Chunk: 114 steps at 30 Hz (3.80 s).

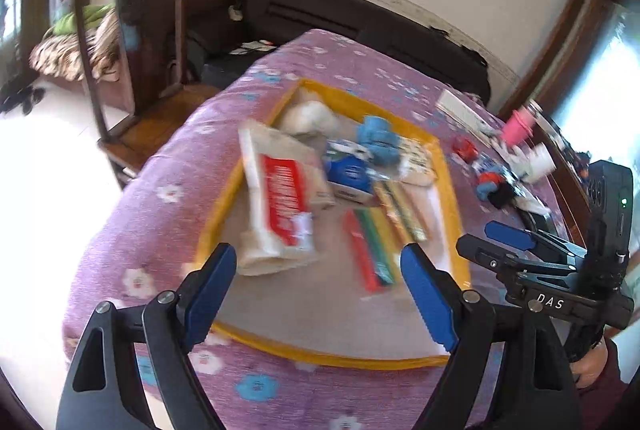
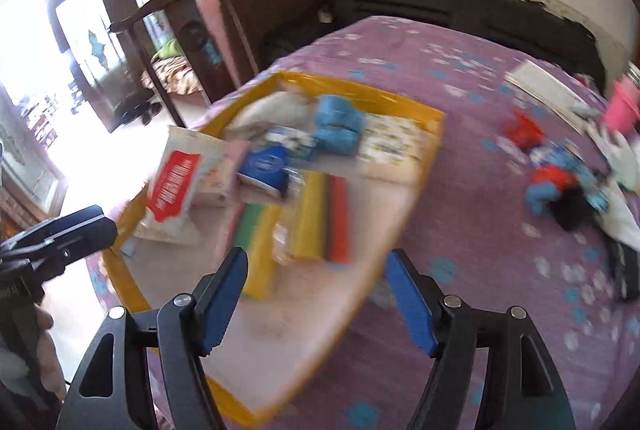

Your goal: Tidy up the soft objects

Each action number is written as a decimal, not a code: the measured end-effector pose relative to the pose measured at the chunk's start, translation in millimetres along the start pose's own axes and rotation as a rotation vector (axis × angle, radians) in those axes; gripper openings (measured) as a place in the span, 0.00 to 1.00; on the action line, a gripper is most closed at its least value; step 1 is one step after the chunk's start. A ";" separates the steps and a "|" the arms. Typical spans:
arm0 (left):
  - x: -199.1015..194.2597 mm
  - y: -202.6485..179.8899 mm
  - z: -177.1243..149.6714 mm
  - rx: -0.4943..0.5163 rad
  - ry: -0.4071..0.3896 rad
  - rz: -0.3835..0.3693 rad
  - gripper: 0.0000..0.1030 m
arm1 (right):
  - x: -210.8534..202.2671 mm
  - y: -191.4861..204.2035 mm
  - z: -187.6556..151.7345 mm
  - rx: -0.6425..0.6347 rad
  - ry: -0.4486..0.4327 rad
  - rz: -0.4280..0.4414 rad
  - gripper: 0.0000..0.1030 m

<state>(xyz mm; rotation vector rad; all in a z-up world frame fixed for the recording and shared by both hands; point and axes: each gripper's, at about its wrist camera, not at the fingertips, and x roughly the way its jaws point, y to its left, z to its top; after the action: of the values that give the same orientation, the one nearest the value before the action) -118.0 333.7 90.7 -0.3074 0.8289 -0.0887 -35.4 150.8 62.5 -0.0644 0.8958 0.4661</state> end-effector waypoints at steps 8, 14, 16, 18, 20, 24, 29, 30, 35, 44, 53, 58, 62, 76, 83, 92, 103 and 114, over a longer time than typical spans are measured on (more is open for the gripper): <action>16.0 -86.1 -15.6 0.129 0.066 -0.081 0.83 | -36.6 -79.3 -43.7 0.135 0.000 -0.066 0.74; 26.3 -167.8 -37.3 0.282 0.119 -0.139 0.83 | -54.4 -124.7 -70.8 0.230 -0.019 -0.077 0.74; 32.8 -192.7 -45.6 0.329 0.142 -0.153 0.84 | -60.7 -140.3 -80.1 0.255 -0.026 -0.088 0.74; 41.5 -213.9 -52.8 0.367 0.164 -0.165 0.84 | -67.2 -155.7 -90.5 0.284 -0.032 -0.098 0.74; 52.5 -233.6 -58.7 0.394 0.189 -0.181 0.84 | -74.0 -173.9 -100.8 0.321 -0.039 -0.108 0.74; 79.8 -258.1 -63.2 0.391 0.234 -0.195 0.84 | -87.9 -209.8 -118.9 0.396 -0.049 -0.138 0.74; 121.2 -274.2 -62.1 0.362 0.271 -0.155 0.84 | -104.3 -246.1 -134.9 0.463 -0.065 -0.184 0.74; 128.2 -276.1 -61.7 0.359 0.275 -0.149 0.84 | -106.0 -251.8 -137.5 0.478 -0.068 -0.188 0.75; 171.6 -287.9 -53.4 0.353 0.285 -0.072 0.84 | -105.9 -271.5 -147.6 0.544 -0.064 -0.180 0.76; 200.4 -293.2 -47.7 0.402 0.168 0.084 1.00 | -98.0 -276.9 -152.0 0.575 -0.049 -0.164 0.76; 198.9 -289.1 -51.7 0.404 0.143 0.082 1.00 | -88.4 -274.9 -147.3 0.575 -0.049 -0.160 0.76; 199.3 -288.8 -51.8 0.403 0.143 0.082 1.00 | -87.4 -275.8 -146.7 0.568 -0.048 -0.166 0.76; 199.2 -289.1 -51.7 0.403 0.142 0.082 1.00 | -85.9 -273.9 -144.2 0.573 -0.050 -0.174 0.76; 199.2 -289.1 -52.0 0.403 0.142 0.083 1.00 | -105.9 -296.1 -71.0 0.434 -0.138 -0.394 0.76; 199.3 -289.3 -51.7 0.403 0.142 0.083 1.00 | -72.9 -337.1 -6.1 0.431 -0.102 -0.436 0.76; 199.1 -289.5 -51.8 0.403 0.142 0.084 1.00 | 7.4 -340.2 41.0 0.245 0.088 -0.484 0.76; 198.4 -290.3 -52.5 0.401 0.141 0.087 1.00 | -26.7 -338.7 14.5 0.304 0.035 -0.368 0.17; 198.9 -291.3 -51.3 0.394 0.138 0.092 1.00 | -106.2 -287.5 -62.1 0.378 -0.023 -0.080 0.17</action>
<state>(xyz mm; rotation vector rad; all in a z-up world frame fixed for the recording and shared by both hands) -9.4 5.3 4.8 0.1089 0.9405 -0.1860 -17.7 -161.3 65.0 0.2490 0.9420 0.2172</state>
